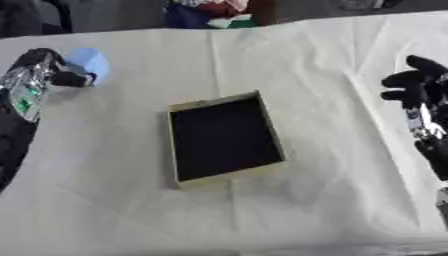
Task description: Pick up objects on the table and place them in the box.
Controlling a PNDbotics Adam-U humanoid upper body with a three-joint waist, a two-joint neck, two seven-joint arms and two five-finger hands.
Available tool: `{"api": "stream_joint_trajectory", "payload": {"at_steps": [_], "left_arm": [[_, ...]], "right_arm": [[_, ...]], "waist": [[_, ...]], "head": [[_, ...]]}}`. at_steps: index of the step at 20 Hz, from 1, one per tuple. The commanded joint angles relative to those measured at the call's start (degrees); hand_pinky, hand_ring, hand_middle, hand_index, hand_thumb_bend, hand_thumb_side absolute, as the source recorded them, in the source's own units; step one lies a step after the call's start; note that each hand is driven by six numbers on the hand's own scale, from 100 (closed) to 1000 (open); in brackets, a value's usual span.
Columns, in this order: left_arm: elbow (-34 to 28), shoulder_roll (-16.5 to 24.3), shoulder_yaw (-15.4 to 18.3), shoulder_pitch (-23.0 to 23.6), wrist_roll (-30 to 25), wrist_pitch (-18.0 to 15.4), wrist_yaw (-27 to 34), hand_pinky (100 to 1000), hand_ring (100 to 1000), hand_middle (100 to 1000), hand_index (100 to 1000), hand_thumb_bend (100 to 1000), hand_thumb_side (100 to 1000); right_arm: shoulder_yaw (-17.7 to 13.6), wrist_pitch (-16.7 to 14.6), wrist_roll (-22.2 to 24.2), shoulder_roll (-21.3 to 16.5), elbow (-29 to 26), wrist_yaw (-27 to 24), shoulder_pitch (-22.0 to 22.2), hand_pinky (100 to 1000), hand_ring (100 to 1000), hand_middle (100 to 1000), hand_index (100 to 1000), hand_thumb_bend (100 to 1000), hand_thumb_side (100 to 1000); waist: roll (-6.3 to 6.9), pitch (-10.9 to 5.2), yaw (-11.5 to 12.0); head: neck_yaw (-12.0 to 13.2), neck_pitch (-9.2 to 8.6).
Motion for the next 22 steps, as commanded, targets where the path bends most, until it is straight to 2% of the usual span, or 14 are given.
{"api": "stream_joint_trajectory", "payload": {"at_steps": [1,5,8,12,15,22], "left_arm": [[-1.1,0.7,0.0,-1.0,1.1,0.1,0.5,723,664,631,789,515,514],[-1.1,0.6,-0.1,-0.9,1.5,0.2,0.8,721,662,630,789,535,519],[-1.1,0.5,-0.2,-0.9,1.8,0.3,0.9,718,657,624,784,516,523],[-1.3,0.4,-0.1,-0.8,3.0,0.6,1.0,706,641,608,764,452,539],[-1.3,0.3,-0.1,-0.8,4.3,1.0,1.1,696,628,594,748,338,539],[-3.8,0.6,-0.9,-0.8,6.0,0.0,2.9,679,610,572,727,326,540]], "right_arm": [[-0.5,-0.1,0.2,-0.7,-0.8,0.0,-0.7,701,745,654,875,100,530],[-0.4,-0.1,0.2,-0.7,-0.8,0.0,-0.7,701,745,654,875,100,531],[-0.4,-0.1,0.2,-0.8,-0.8,0.0,-0.7,701,745,654,875,100,528],[-0.4,-0.1,0.2,-0.8,-0.8,0.0,-0.7,701,745,654,875,100,528],[-0.4,-0.1,0.3,-0.8,-0.8,0.0,-0.7,701,745,654,875,100,528],[-0.5,-0.1,0.2,-0.8,-0.8,-0.1,-0.6,702,744,654,875,100,527]], "waist": [[-0.03,-0.92,0.0],[-0.01,-0.95,0.0],[-0.01,-0.97,0.0],[-0.01,-0.99,0.0],[0.0,-1.02,0.0],[-0.02,-1.18,0.0]], "head": [[-0.1,0.27],[-0.1,0.27],[-0.2,0.27],[-0.2,0.27],[-0.2,0.27],[-0.3,0.27]]}}
